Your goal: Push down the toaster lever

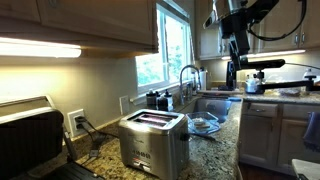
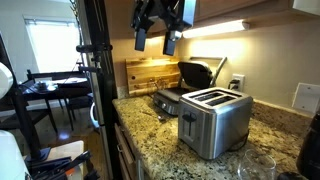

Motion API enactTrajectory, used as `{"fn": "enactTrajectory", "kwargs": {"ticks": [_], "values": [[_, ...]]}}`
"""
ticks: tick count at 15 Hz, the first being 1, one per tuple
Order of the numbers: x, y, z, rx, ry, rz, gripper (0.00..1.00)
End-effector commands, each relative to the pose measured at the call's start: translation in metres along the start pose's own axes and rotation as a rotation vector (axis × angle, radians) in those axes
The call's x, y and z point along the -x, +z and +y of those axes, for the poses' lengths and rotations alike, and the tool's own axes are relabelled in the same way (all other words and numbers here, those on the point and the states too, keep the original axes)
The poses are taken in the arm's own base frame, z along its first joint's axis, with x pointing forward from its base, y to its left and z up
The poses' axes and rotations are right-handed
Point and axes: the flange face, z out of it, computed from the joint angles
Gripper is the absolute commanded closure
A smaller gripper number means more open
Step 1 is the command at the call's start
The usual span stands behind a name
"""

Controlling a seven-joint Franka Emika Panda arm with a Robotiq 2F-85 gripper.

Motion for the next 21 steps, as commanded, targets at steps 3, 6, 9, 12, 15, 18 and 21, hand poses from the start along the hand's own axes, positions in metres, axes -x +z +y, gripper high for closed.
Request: {"fn": "enactTrajectory", "kwargs": {"ticks": [3, 6, 9, 12, 15, 18, 21], "values": [[-0.008, 0.005, -0.001, 0.014, 0.022, 0.021, 0.00], [-0.027, 0.020, -0.007, 0.047, 0.060, 0.100, 0.00], [-0.046, 0.043, -0.016, 0.069, 0.099, 0.144, 0.00], [-0.063, 0.067, -0.031, 0.088, 0.143, 0.182, 0.00], [-0.075, 0.083, -0.043, 0.078, 0.198, 0.231, 0.00], [-0.082, 0.082, -0.043, 0.093, 0.168, 0.207, 0.00], [-0.084, 0.085, -0.049, 0.098, 0.174, 0.211, 0.00]]}}
